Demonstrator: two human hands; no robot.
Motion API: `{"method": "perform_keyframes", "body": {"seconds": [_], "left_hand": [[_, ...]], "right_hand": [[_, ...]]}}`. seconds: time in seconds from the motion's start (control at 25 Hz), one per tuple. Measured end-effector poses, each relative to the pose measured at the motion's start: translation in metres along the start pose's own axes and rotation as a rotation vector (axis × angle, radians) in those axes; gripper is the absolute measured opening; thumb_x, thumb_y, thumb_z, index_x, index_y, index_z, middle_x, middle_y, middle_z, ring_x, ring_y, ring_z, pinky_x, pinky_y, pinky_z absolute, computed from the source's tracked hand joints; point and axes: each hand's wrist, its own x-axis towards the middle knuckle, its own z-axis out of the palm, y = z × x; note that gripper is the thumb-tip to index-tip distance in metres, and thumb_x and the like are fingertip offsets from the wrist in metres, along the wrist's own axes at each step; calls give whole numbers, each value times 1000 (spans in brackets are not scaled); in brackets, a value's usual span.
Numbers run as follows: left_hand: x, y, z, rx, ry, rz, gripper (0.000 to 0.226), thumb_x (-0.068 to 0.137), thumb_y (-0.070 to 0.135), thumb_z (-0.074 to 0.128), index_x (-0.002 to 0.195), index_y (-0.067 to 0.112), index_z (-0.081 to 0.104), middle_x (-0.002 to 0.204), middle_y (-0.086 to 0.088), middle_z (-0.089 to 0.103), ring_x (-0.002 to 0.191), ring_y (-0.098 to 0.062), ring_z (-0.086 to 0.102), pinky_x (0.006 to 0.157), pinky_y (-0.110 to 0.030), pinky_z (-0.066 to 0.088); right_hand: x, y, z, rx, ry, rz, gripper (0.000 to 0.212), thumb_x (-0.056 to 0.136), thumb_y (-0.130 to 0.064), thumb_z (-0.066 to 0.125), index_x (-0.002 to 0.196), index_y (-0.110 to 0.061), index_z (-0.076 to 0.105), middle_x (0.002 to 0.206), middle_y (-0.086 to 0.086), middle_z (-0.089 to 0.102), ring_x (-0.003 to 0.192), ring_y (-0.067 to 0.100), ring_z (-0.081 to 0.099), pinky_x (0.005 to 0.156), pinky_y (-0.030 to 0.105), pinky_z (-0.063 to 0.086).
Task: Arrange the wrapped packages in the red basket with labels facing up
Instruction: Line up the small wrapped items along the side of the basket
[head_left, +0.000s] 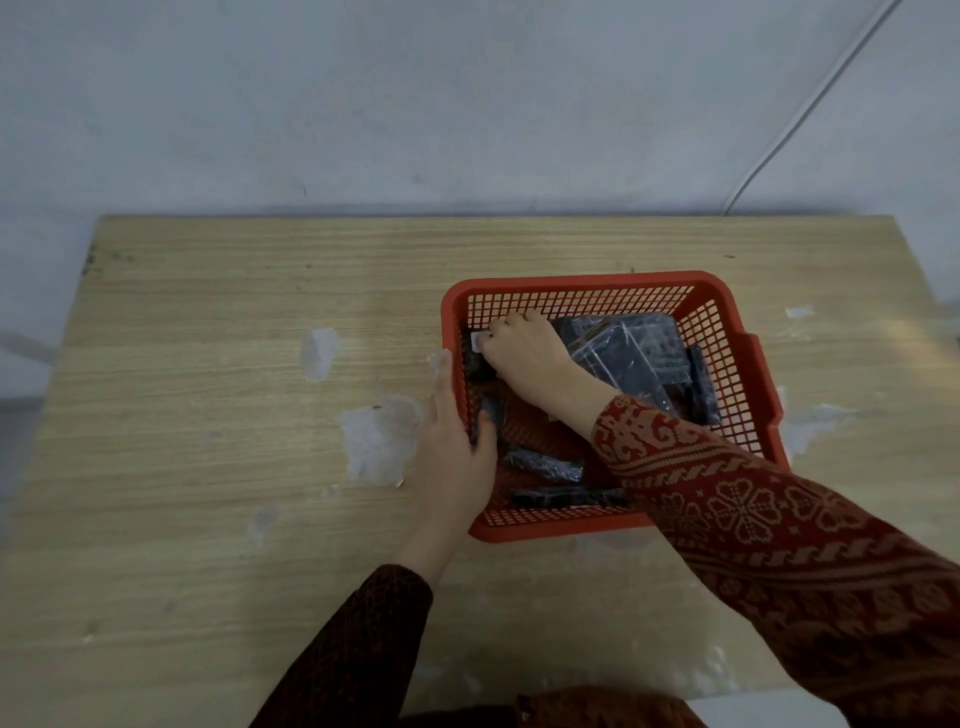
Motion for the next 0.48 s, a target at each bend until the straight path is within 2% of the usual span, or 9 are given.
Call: {"method": "perform_keyframes", "body": {"seconds": [0.12, 0.2, 0.28, 0.36, 0.48], "left_hand": [[-1, 1, 0, -5, -2, 17, 65, 96, 32, 42, 152, 32, 7, 154, 3, 34, 132, -4, 40, 96, -5, 28], [-1, 1, 1, -39, 12, 22, 60, 97, 49, 28, 152, 33, 9, 156, 4, 31, 138, -6, 35, 106, -17, 32], [-2, 0, 1, -72, 14, 16, 60, 96, 55, 21, 151, 33, 10, 157, 6, 28, 141, -5, 29, 112, -23, 30], [-3, 0, 1, -56, 10, 16, 57, 98, 48, 25, 152, 34, 9, 158, 5, 27, 139, 0, 27, 110, -14, 26], [-1, -1, 1, -64, -9, 15, 58, 100, 32, 31, 152, 31, 6, 156, 7, 26, 132, 11, 28, 99, 4, 21]], "right_hand": [[-32, 0, 16, -124, 133, -272, 24, 92, -13, 46, 109, -12, 64, 109, 8, 68, 106, 29, 61, 105, 46, 38], [-50, 0, 28, -134, 138, -412, 34, 91, -12, 38, 114, -13, 64, 113, 5, 68, 109, 27, 60, 111, 47, 34], [-56, -3, 39, -81, 94, -436, 41, 93, -11, 31, 125, -12, 56, 124, 8, 62, 114, 29, 56, 109, 47, 34], [-52, -8, 43, 3, 49, -391, 40, 94, -10, 36, 132, -10, 48, 132, 12, 54, 114, 33, 52, 100, 46, 39], [-46, -12, 43, 139, 15, -284, 40, 93, -6, 42, 133, -9, 46, 131, 15, 49, 112, 35, 49, 90, 43, 45]]}}
